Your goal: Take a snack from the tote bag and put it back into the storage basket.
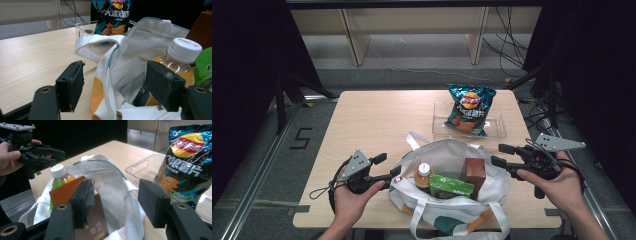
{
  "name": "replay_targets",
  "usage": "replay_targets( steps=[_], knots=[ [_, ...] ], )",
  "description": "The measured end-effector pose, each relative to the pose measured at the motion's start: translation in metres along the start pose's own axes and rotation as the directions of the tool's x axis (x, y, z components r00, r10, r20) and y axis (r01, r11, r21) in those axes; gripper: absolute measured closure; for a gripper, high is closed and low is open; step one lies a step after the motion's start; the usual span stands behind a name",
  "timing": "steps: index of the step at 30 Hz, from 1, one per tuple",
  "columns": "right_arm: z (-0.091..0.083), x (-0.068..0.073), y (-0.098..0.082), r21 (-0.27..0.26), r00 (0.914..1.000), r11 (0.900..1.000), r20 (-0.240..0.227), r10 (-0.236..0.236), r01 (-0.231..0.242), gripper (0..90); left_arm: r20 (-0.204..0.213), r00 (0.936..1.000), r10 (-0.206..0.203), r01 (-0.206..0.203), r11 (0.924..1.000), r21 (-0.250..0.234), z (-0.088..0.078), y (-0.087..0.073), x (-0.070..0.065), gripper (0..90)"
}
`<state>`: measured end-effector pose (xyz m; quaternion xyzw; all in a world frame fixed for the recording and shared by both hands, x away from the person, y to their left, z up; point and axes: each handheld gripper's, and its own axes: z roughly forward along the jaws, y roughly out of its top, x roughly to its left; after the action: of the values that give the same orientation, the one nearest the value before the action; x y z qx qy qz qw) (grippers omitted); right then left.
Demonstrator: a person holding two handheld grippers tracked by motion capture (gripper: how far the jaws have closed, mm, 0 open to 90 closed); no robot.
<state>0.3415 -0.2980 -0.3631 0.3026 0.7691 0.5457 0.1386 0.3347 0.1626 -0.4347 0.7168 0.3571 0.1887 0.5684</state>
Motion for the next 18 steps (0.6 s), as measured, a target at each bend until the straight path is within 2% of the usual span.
replay_targets(
  steps=[1,2,4,7,8,9,12,15,16,17,18],
  knots=[
    [0.0003,0.0011,-0.0006,0.003,0.9999,1.000,0.002,0.013,-0.013,45.6,-0.009,0.9999,0.004,-0.003,1.0000,0.009,-0.0016,-0.0002,-0.0003,30.6],
    [0.0015,0.0016,-0.0011,-0.007,0.9999,1.000,0.001,0.013,-0.013,45.5,-0.008,1.0000,0.003,-0.003,1.0000,0.009,-0.0027,-0.0006,-0.0004,30.6],
    [0.0028,0.0022,-0.0022,0.014,0.9998,1.000,-0.021,0.003,-0.003,45.1,-0.009,0.9999,-0.007,0.007,1.0000,0.001,-0.0045,-0.0007,-0.0019,30.6],
    [0.0025,0.0048,-0.0042,0.031,0.9995,0.999,-0.022,0.023,-0.023,45.0,0.001,0.9999,0.010,-0.010,0.9999,-0.008,-0.0047,0.0000,-0.0015,30.6],
    [0.0036,0.0043,-0.0054,0.018,0.9999,1.000,-0.017,0.004,-0.004,44.9,-0.003,0.9999,0.012,-0.012,0.9999,-0.007,-0.0050,0.0005,-0.0022,30.6],
    [0.0035,0.0067,-0.0060,0.024,0.9987,0.999,-0.036,0.037,-0.036,44.6,-0.005,0.9999,0.010,-0.010,0.9999,-0.005,-0.0058,0.0008,-0.0026,30.6],
    [0.0025,0.0046,-0.0062,0.014,0.9982,1.000,-0.060,0.006,-0.005,43.7,-0.010,0.9999,0.007,-0.007,1.0000,-0.005,-0.0059,0.0008,-0.0027,30.6],
    [0.0013,0.0056,-0.0062,0.009,0.9955,1.000,-0.090,0.029,-0.028,42.6,-0.017,0.9998,0.010,-0.011,0.9999,-0.004,-0.0055,0.0019,-0.0024,30.5],
    [-0.0008,0.0050,-0.0056,0.019,0.9950,1.000,-0.096,0.025,-0.024,42.4,-0.018,0.9998,0.010,-0.010,0.9999,-0.005,-0.0050,0.0020,-0.0023,30.5],
    [0.0002,0.0025,-0.0054,-0.011,0.9944,1.000,-0.105,-0.010,0.009,42.1,-0.008,0.9999,0.008,-0.008,0.9999,-0.010,-0.0035,0.0017,-0.0017,30.5],
    [-0.0020,0.0026,-0.0045,-0.001,0.9932,1.000,-0.116,0.000,-0.001,41.7,-0.014,0.9999,0.009,-0.009,1.0000,-0.005,-0.0036,0.0019,-0.0020,30.4]
  ],
)
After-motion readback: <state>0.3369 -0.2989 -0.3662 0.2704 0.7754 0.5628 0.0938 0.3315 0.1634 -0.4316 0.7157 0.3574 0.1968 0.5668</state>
